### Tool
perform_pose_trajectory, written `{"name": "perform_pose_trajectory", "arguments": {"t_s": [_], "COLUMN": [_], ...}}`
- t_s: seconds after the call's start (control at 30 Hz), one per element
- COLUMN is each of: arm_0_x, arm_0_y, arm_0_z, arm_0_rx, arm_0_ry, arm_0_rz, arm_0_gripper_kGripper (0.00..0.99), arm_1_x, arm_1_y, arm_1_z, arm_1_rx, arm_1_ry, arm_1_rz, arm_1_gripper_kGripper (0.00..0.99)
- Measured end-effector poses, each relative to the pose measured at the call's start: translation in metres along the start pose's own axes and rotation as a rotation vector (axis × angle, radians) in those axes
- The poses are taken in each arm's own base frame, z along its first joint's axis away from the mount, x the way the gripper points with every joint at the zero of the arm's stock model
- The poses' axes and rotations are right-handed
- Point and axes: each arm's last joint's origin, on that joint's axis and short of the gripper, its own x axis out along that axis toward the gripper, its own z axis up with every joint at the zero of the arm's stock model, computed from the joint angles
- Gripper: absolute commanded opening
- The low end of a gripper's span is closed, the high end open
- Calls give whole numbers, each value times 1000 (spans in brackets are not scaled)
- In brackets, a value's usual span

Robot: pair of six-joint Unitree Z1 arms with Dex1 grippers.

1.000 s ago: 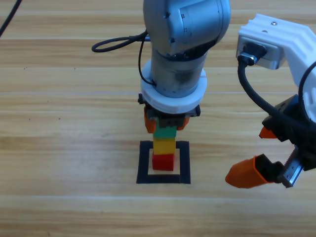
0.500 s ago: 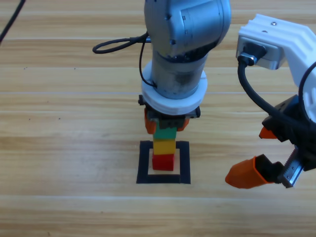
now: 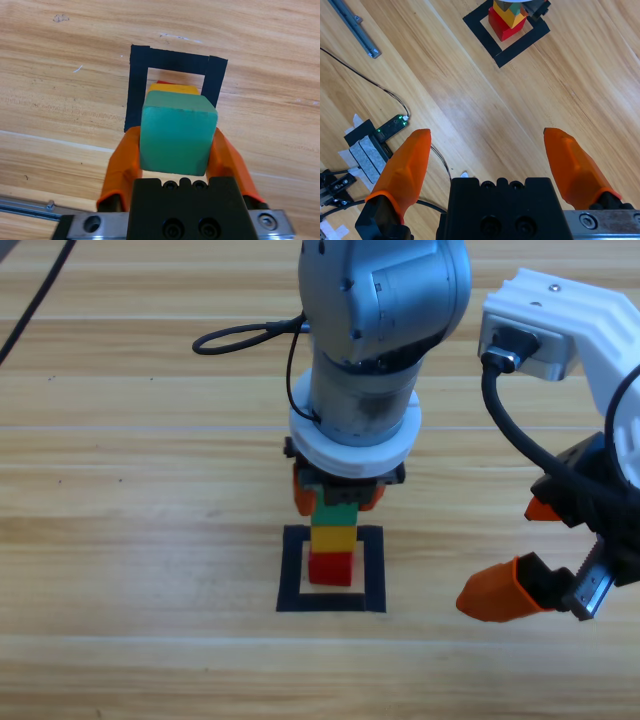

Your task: Stack the blocks in the rectangular block: red at the bottom, yellow in the middle, green on top

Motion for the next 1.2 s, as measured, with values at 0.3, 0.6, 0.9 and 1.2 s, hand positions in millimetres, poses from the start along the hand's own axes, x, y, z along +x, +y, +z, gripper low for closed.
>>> {"name": "perform_pose_trajectory", "arguments": {"t_s": [0.3,0.6,0.9,1.2], "arm_0_x": [0,-47,-171,-95], "arm_0_y": [0,19,131,183], "arm_0_z": [0,7,-53,-117], "arm_0_rx": [0,-18,17,167], "arm_0_ry": [0,-131,-416,-440], "arm_0_rz": [0,-61,-248,-260], "arm_0_gripper_kGripper": [990,990,990,990], "arm_1_x": [0,0,2,2], "arm_1_y": [0,0,-1,-1], "arm_1_z": [0,0,1,1], "arm_1_rx": [0,0,0,0], "arm_1_ry": [0,0,1,1], "arm_1_rz": [2,-4,-27,-27], "arm_1_gripper_kGripper": [990,990,990,990]}}
